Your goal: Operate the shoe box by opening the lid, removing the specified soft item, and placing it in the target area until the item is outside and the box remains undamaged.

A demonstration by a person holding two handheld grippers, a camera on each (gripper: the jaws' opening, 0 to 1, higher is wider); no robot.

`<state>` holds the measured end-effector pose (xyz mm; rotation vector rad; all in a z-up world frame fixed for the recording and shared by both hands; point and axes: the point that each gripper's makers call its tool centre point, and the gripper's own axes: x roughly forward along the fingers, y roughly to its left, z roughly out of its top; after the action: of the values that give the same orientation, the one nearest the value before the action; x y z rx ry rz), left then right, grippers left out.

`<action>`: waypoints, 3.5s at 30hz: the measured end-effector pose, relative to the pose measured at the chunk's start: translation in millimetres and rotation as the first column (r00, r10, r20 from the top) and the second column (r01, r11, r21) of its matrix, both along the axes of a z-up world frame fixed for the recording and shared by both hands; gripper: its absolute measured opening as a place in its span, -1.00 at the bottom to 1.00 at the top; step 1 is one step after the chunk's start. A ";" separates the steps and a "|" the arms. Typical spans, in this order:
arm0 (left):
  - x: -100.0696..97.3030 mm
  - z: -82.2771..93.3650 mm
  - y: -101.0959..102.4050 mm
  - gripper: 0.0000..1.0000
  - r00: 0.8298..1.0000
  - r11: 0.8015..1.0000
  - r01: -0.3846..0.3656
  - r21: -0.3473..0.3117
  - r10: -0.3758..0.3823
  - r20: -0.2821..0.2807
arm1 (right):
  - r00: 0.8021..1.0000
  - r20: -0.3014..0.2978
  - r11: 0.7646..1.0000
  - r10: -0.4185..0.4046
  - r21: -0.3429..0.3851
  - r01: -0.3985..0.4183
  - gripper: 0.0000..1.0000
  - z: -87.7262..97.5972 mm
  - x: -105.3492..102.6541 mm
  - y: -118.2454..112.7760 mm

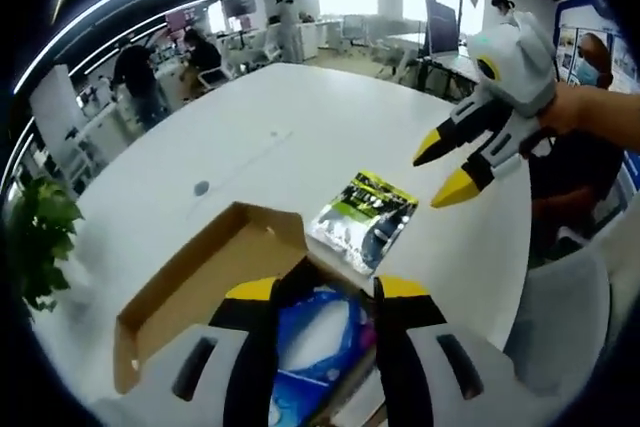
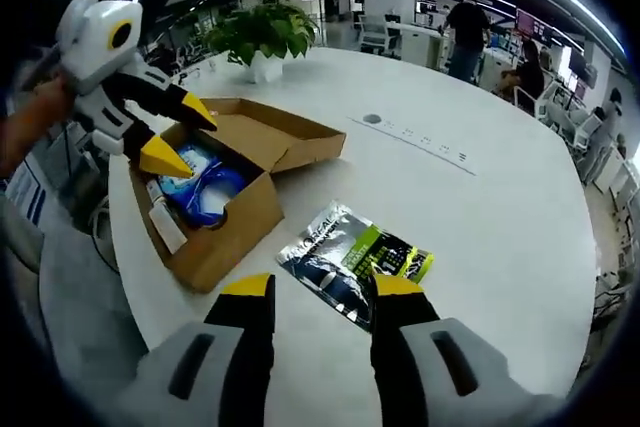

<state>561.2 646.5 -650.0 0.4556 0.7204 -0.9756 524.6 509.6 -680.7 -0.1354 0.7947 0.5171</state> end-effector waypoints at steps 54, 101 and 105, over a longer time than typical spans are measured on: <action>-21.6 -33.3 231.1 -0.34 0.908 0.908 -0.418 0.026 0.417 0.023 | 0.972 0.033 0.955 0.231 0.182 -0.234 -0.37 -1.5 4.3 175.5; -31.9 -70.2 261.7 -0.93 0.817 0.822 -0.569 0.033 0.569 -0.089 | 0.971 -0.070 0.953 0.228 0.219 -0.208 -0.50 -65.8 52.2 240.5; -31.9 -70.0 261.7 -0.93 0.815 0.819 -0.573 0.031 0.573 -0.091 | 0.974 -0.081 0.952 0.213 0.243 -0.188 -0.53 -64.6 51.8 247.9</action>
<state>529.4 908.2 -720.0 0.1670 0.8804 -0.4230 576.4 757.5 -745.4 0.0308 0.8219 0.8130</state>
